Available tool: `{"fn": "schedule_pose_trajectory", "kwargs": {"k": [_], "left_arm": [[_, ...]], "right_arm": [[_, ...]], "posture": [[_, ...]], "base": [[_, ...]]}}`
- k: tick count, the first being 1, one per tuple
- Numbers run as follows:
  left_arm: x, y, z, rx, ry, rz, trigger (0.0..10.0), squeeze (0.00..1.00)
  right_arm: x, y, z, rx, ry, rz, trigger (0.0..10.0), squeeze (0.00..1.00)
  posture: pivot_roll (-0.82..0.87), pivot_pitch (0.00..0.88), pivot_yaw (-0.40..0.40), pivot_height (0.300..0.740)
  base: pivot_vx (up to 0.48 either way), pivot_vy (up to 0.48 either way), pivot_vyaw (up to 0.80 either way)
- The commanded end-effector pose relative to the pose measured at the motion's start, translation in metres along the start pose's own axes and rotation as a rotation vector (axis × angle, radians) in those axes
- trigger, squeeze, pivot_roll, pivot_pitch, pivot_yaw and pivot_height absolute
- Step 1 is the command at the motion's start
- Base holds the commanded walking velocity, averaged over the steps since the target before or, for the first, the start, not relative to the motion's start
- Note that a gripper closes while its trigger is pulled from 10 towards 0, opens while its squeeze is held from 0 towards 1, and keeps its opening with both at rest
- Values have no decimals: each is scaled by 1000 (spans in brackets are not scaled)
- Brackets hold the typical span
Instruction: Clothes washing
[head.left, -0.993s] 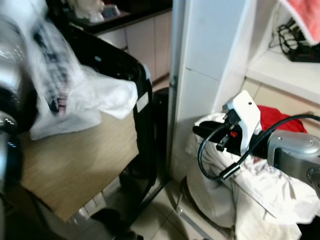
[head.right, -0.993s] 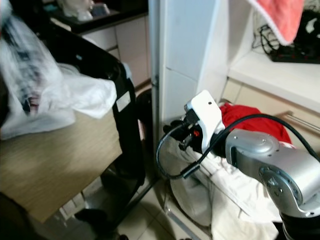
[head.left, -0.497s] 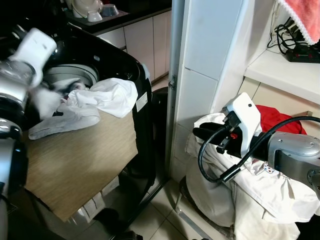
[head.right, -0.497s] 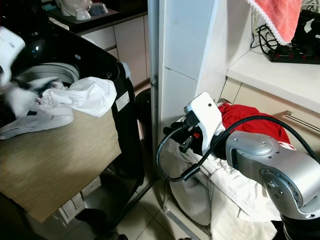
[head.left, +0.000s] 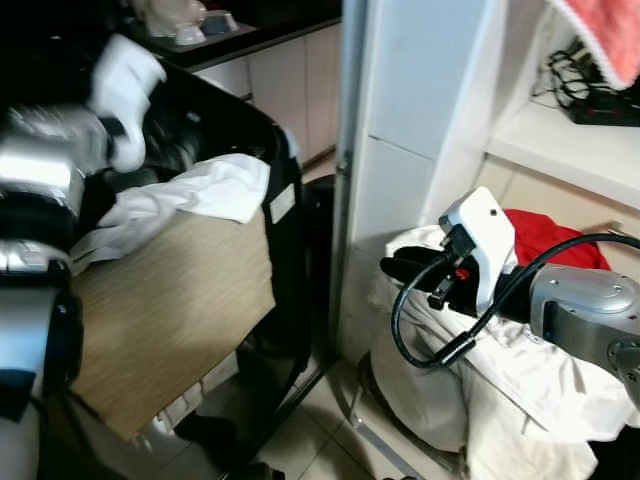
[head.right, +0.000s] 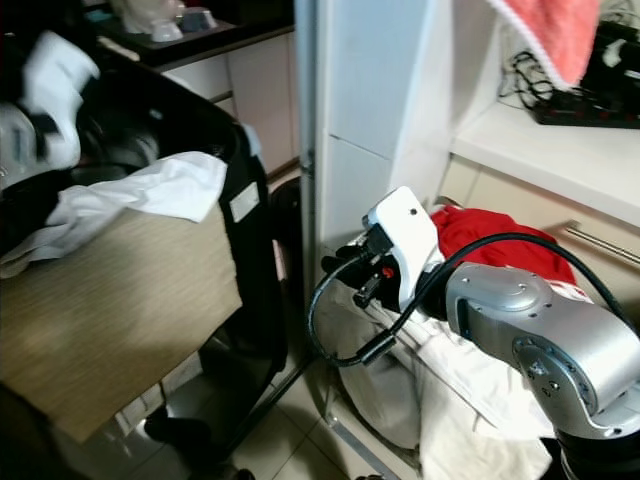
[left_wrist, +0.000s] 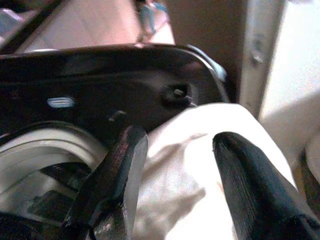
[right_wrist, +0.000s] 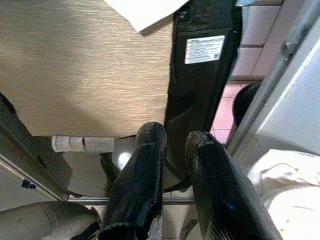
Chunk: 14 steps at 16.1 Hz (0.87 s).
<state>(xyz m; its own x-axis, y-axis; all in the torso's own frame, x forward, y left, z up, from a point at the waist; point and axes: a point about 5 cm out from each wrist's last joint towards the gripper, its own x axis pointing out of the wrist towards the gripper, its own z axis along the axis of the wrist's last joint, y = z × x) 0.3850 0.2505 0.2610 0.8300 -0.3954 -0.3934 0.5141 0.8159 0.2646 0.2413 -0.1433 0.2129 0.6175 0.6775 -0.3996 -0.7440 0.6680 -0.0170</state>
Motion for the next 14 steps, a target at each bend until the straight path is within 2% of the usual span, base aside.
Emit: {"fn": "schedule_pose_trajectory", "kwargs": {"k": [1,3,5,7,8,9,10,12,13,14], "left_arm": [[-10,6,4,52,23,12,10000,0],[-15,3,-4,84,106,-54,10000,0],[-16,-8,-17,105,204,-141,10000,0],[-15,-11,-20,98,214,-154,10000,0],[-14,-14,-20,67,199,-177,10000,0],[-13,-17,-19,37,179,-193,10000,1000],[-13,-20,-19,40,185,-211,10000,1000],[-12,-20,-20,65,197,-169,10000,1000],[-9,-19,-26,116,245,-116,10000,800],[-8,-19,-27,126,255,-111,10000,800]], "right_arm": [[0,2,3,-20,-5,14,10000,0],[-1,2,2,-20,-1,19,10000,0],[-1,3,1,-18,5,28,10000,0],[-1,3,0,-17,8,28,10000,0],[-1,4,0,-15,9,29,10000,0],[-1,4,0,-14,9,30,10000,0],[-2,4,0,-13,10,30,10000,0],[-2,4,-1,-11,11,29,10000,0],[-2,4,-1,-11,13,29,10000,0],[-2,4,-1,-11,13,29,10000,0]], "posture": [[-61,0,51,740],[-62,0,54,740],[-61,0,54,740],[-61,0,54,740],[-61,0,54,740],[-61,0,54,740],[-68,0,63,740],[-68,0,63,740],[-68,0,65,740],[-68,0,65,740]], "base": [[0,0,0],[0,0,0],[0,0,0],[0,0,0],[0,0,0],[0,0,0],[0,0,0],[0,0,0],[0,0,0],[0,0,0]]}}
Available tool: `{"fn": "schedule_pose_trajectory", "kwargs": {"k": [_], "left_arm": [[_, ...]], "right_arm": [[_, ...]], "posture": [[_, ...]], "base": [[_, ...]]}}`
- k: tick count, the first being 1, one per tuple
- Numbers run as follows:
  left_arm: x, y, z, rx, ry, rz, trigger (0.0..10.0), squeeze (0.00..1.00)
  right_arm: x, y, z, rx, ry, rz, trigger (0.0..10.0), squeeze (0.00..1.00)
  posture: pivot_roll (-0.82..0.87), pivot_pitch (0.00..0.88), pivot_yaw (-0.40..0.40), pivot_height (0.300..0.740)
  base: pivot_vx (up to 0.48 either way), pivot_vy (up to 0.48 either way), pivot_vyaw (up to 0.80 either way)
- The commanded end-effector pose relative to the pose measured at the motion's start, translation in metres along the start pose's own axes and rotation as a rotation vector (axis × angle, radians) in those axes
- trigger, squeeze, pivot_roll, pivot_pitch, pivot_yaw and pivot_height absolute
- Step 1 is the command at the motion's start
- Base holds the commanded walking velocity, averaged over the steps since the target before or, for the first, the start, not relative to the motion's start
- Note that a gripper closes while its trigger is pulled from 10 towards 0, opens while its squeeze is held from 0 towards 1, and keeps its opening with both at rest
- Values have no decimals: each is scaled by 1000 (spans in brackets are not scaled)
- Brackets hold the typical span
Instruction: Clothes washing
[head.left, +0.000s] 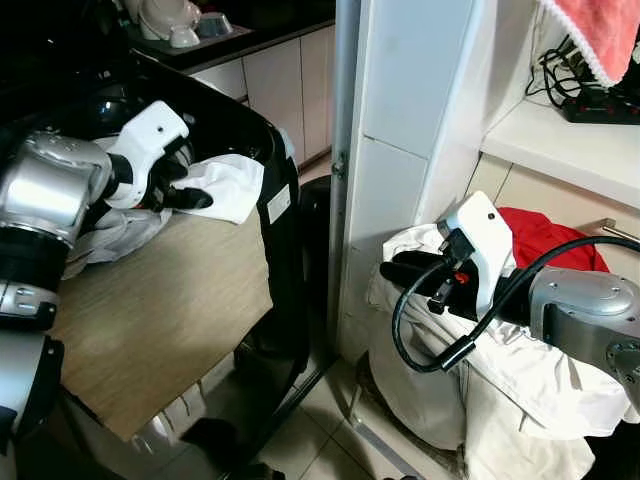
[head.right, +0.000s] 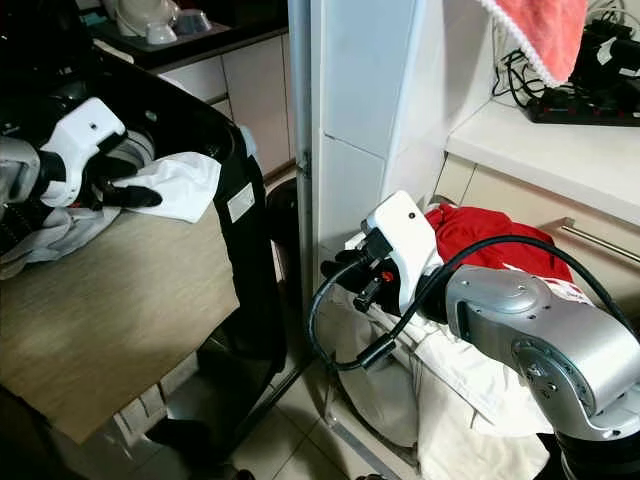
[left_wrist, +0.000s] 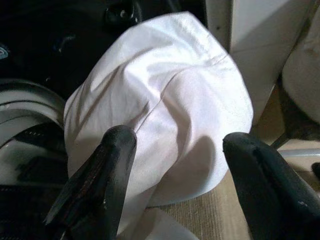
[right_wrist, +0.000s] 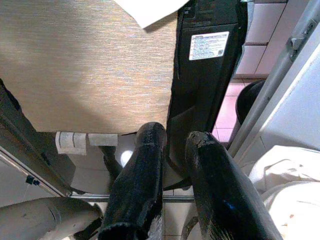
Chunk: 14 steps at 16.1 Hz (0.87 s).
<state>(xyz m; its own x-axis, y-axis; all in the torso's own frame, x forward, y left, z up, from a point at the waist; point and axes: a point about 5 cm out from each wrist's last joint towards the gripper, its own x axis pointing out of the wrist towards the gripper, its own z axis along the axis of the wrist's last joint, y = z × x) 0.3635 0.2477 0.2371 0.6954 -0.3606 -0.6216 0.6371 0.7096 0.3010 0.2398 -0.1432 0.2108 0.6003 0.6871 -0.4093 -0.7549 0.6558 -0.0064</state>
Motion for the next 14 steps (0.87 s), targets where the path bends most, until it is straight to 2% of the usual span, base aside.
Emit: {"fn": "schedule_pose_trajectory", "kwargs": {"k": [1,2,5,6,7,8,12,14], "left_arm": [[0,2,-8,23,53,36,10000,0],[2,4,-12,7,78,79,10000,0],[3,4,-14,-32,79,80,10000,0],[4,4,-14,-41,78,82,6941,0],[5,4,-15,-48,73,88,2784,0],[5,4,-15,-52,76,83,0,0],[5,4,-18,-65,82,77,0,0],[5,7,-16,-71,66,112,0,0]], "right_arm": [[-1,4,1,-15,4,11,10000,0],[-1,3,1,-15,4,13,10000,0],[-2,4,2,-15,5,15,10000,0],[-2,4,2,-15,5,16,10000,0],[-1,3,2,-15,6,16,10000,0],[-2,3,2,-15,6,16,10000,0],[-2,3,2,-16,8,16,10000,0],[-2,3,2,-17,8,18,10000,0]], "posture": [[-68,0,65,740],[-68,0,66,740],[-68,0,66,740],[-68,0,66,740],[-68,0,63,740],[-68,0,63,740],[-68,0,63,740],[-68,0,63,740]], "base": [[0,0,0],[0,0,0],[0,0,0],[0,0,0],[0,0,0],[0,0,0],[0,0,0],[0,0,0]]}}
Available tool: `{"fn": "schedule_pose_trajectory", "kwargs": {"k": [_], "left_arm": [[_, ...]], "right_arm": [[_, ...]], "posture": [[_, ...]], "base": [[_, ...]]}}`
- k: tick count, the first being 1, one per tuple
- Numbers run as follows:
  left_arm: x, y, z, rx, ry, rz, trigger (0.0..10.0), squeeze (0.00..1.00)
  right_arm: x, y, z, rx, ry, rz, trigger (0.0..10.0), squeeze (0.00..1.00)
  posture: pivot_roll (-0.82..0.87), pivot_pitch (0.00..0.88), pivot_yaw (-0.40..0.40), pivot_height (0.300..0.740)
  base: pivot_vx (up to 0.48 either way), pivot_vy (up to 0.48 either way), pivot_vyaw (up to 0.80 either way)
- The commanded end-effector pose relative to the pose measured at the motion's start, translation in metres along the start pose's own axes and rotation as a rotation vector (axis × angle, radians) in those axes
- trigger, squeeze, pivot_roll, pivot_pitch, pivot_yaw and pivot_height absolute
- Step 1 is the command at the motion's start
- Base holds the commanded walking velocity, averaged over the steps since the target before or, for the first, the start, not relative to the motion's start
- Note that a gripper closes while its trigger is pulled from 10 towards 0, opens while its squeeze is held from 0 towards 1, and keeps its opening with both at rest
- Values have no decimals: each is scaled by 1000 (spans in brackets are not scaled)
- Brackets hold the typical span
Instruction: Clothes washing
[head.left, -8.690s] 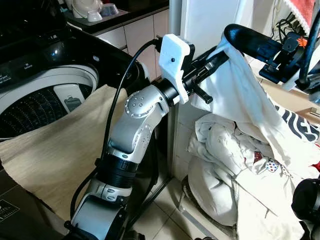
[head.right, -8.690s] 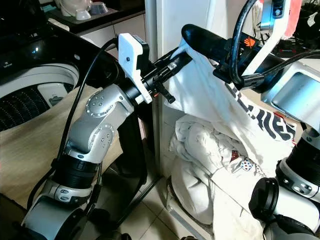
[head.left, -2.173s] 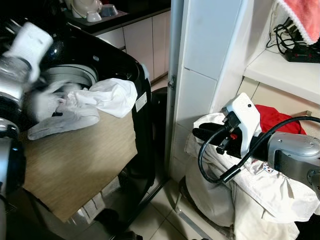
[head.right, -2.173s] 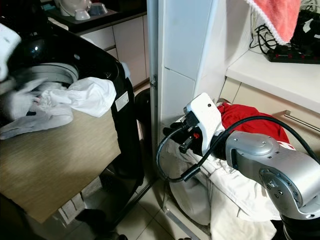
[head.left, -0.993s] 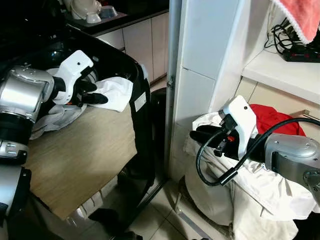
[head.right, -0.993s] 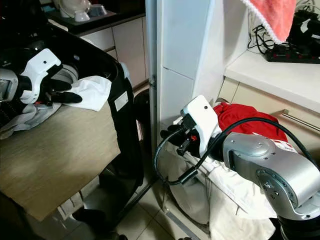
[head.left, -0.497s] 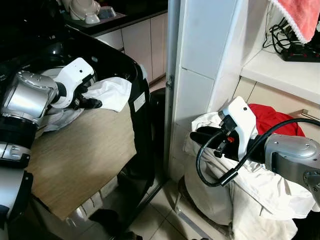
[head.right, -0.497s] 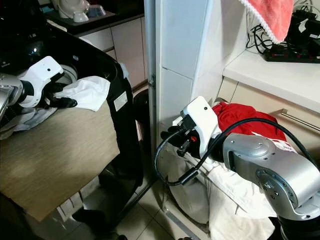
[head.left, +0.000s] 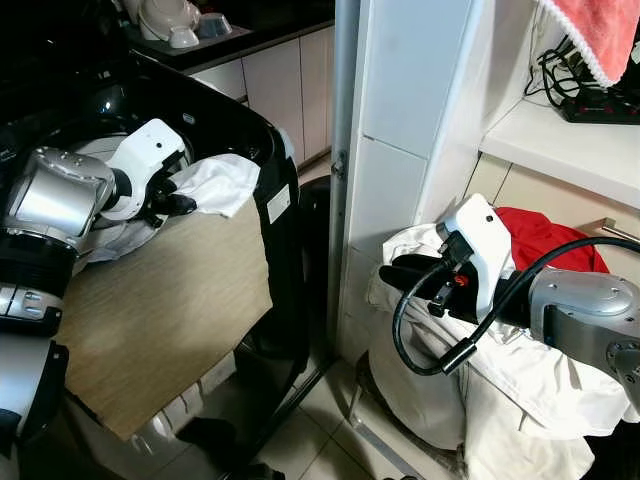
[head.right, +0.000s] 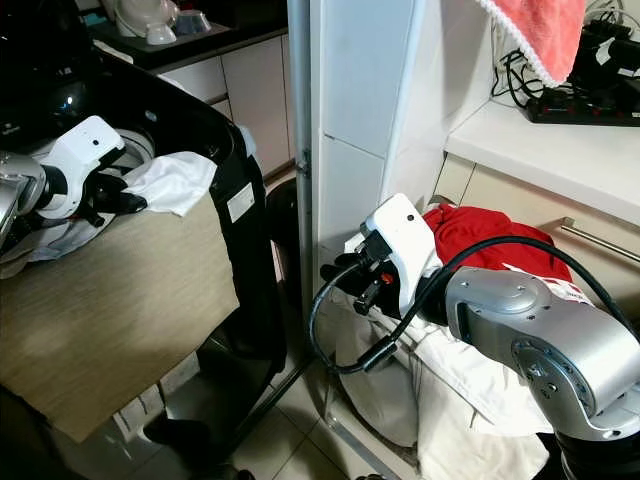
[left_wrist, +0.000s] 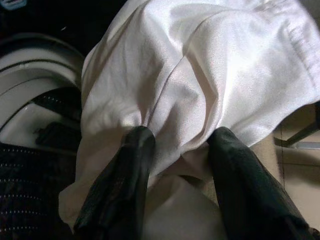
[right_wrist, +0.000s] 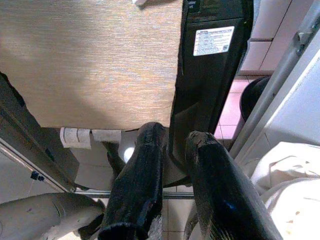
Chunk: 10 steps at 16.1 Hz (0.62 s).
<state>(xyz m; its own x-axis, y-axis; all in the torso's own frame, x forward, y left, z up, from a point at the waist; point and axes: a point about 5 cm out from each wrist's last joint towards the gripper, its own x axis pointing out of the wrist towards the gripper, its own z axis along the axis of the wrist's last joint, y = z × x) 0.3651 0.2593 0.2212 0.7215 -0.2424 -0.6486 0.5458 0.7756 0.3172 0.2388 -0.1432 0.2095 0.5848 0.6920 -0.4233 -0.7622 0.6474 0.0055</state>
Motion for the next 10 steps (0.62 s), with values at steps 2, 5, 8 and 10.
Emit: {"fn": "schedule_pose_trajectory", "kwargs": {"k": [2,5,8,10], "left_arm": [[-3,9,3,-5,-23,81,0,0],[-6,18,7,-23,-57,167,0,0],[-38,62,24,68,-159,658,0,0],[-61,79,35,215,-219,917,0,0]], "right_arm": [[-2,2,4,-23,-9,2,10000,0],[-2,3,4,-24,-10,0,10000,0],[-2,0,6,-25,-16,-11,10000,0],[-1,0,6,-24,-20,-13,10000,0]], "posture": [[-68,0,63,740],[-68,0,64,740],[-66,0,62,740],[-66,0,62,740]], "base": [[0,0,0],[0,0,0],[0,0,0],[0,0,0]]}}
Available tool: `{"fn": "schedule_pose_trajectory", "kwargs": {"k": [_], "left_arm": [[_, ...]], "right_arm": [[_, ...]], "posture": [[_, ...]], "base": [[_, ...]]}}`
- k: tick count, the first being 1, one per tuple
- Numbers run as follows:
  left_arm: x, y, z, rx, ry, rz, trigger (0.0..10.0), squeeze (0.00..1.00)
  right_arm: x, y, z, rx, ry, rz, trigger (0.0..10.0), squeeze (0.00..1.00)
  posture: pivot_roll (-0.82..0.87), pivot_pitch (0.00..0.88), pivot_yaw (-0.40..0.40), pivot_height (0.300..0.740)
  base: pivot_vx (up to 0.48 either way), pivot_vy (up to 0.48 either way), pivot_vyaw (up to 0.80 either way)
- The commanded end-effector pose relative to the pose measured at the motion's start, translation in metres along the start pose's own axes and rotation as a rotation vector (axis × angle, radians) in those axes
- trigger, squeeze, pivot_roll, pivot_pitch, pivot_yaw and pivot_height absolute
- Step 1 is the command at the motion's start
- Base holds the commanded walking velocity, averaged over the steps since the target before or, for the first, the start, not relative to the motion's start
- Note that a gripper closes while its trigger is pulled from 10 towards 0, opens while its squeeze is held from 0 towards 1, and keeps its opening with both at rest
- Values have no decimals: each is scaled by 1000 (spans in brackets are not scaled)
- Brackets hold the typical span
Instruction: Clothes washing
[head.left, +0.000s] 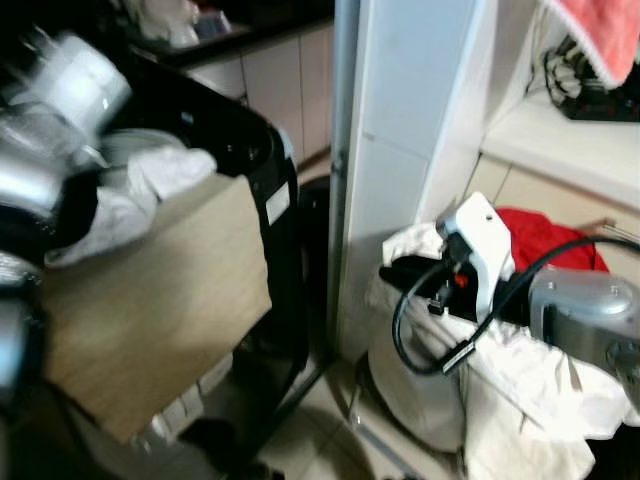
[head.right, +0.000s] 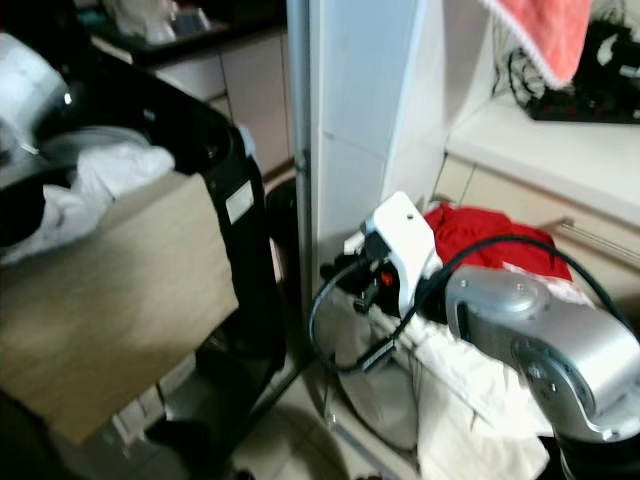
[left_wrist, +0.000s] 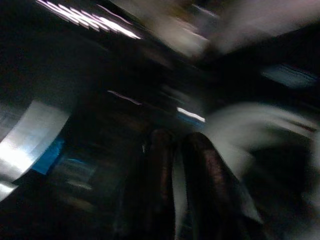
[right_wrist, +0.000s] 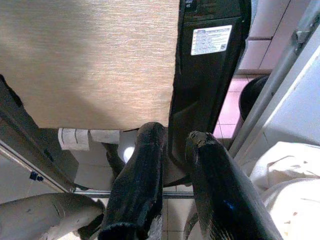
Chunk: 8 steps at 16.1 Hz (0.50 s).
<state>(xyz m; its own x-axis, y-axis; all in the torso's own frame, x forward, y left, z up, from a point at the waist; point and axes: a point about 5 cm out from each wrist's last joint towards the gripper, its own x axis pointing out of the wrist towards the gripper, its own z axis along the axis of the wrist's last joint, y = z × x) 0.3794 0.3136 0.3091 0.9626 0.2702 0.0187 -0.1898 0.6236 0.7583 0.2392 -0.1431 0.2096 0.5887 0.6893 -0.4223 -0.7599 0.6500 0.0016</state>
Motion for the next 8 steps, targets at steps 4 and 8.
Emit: {"fn": "schedule_pose_trajectory", "kwargs": {"k": [4,8], "left_arm": [[2,-34,-21,-8,103,-194,10000,0],[1,-64,6,-322,-77,-406,10000,1000]], "right_arm": [[0,2,5,-22,-16,-1,10000,0],[4,-12,4,-27,-24,-137,10000,0]], "posture": [[-64,0,66,740],[-65,0,64,740]], "base": [[0,0,0],[0,0,0]]}}
